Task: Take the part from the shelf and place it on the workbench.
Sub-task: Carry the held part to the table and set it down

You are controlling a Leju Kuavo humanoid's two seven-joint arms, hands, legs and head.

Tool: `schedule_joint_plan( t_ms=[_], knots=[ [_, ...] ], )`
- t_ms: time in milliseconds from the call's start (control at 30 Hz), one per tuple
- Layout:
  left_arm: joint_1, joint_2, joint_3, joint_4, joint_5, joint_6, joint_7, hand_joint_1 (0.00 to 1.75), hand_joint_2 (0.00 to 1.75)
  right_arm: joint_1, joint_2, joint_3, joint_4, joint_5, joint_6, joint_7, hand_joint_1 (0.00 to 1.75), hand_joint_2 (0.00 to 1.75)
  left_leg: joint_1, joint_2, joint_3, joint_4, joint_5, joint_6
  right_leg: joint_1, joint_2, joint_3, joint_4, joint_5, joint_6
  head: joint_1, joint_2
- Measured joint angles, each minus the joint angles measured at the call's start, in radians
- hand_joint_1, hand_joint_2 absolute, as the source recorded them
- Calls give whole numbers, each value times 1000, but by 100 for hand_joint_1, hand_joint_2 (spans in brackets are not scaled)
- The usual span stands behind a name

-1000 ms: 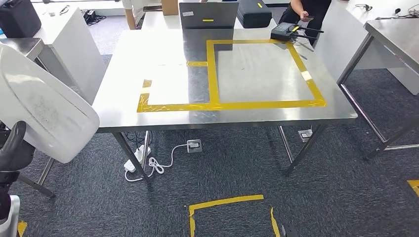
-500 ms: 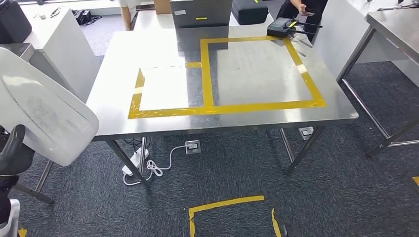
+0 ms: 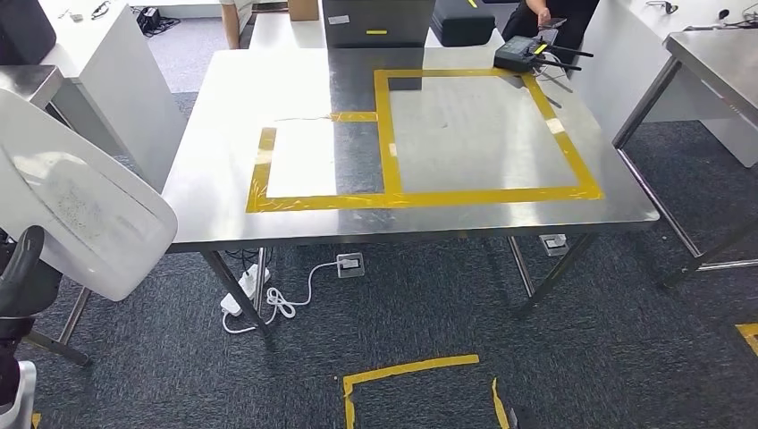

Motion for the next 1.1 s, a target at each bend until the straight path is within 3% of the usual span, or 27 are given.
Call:
schedule_joint_plan(
  t_ms=[200,267,333,367,400,433,500,533,600,667,700,767,833,900,933,967,1033,1100],
  knots=[
    [-1,-1,-1,0,0,0,0,175,175,-1,0,-5,0,-5,4,0,0,0,-2,7,5,-6,0,19,-8,2,-3,6,-7,27,0,0],
    [-3,-2,-1,0,0,0,-1,175,175,-3,0,-7,0,-6,4,0,0,0,3,19,11,-12,1,28,-8,-2,-42,84,-47,32,5,0],
    [-4,-3,-2,2,0,0,-1,175,175,-5,0,-10,0,-7,4,0,0,0,2,33,13,-12,-3,31,-8,-6,-121,228,-103,33,9,0],
    [-4,-4,-3,4,0,0,-1,175,175,-4,0,-11,0,-7,4,1,0,0,1,40,14,-11,-6,31,-8,-6,-154,282,-117,33,9,0],
    [-4,-5,-4,6,0,0,-1,175,175,-3,0,-12,0,-7,4,1,0,0,1,47,16,-11,-9,29,-8,-8,-171,303,-110,31,9,0],
    [-4,-7,-4,7,0,0,-1,175,175,-3,0,-13,0,-7,4,1,0,0,2,55,21,-10,-13,26,-8,-11,-166,280,-85,29,10,0],
    [-4,-8,-4,8,0,0,-1,175,175,-3,-1,-14,0,-7,4,1,0,0,2,71,34,-8,-25,18,-6,-38,-106,146,-11,23,10,0],
    [-5,-9,-4,8,0,0,-1,175,175,-4,-1,-15,0,-7,4,1,0,0,0,79,40,-6,-31,11,-3,-55,-75,82,13,17,10,0],
    [-10,-9,-5,8,0,0,-2,175,175,-6,-1,-16,0,-7,4,1,0,0,-4,94,49,-7,-39,-2,3,-70,-48,24,24,7,10,0],
    [-15,-10,-8,8,0,0,-2,175,175,-7,-1,-18,0,-7,4,2,0,0,-4,108,55,-11,-44,-15,5,-49,-49,23,21,-5,10,0],
    [-17,-10,-9,8,0,0,-2,175,175,-6,-1,-18,0,-7,5,2,0,0,-2,102,56,-8,-48,-21,4,-39,-47,21,22,-11,10,0],
    [-20,-9,-11,8,0,0,-2,175,175,-6,-1,-19,0,-6,5,2,0,0,4,61,33,42,-77,-32,-2,-20,-41,15,22,-21,6,0],
    [-19,-8,-12,10,0,1,-3,175,175,-9,-1,-19,0,-6,6,1,0,0,8,22,-35,166,-126,-38,-2,2,-38,14,20,-27,2,0],
    [-14,-9,-13,14,0,2,-3,175,175,-10,-1,-19,0,-5,6,0,0,0,8,12,-101,261,-140,-39,-1,28,-35,16,17,-31,2,0],
    [-11,-9,-13,15,0,2,-3,175,175,-10,-1,-19,0,-4,6,1,0,0,8,9,-109,256,-117,-37,-1,43,-33,17,15,-31,1,0],
    [-10,-9,-14,16,0,2,-3,175,175,-10,-1,-19,0,-4,6,1,0,0,8,3,-99,215,-78,-34,-1,57,-29,18,13,-30,1,0],
    [-10,-9,-15,15,0,2,-4,175,175,-10,0,-19,0,-4,6,1,0,0,8,-31,-55,85,1,-24,0,81,-26,22,9,-26,1,0],
    [-10,-7,-17,13,0,2,-5,175,175,-10,1,-19,0,-2,6,-3,0,0,7,-56,-23,8,21,-19,-1,99,-30,26,7,-18,-1,0]
  ],
)
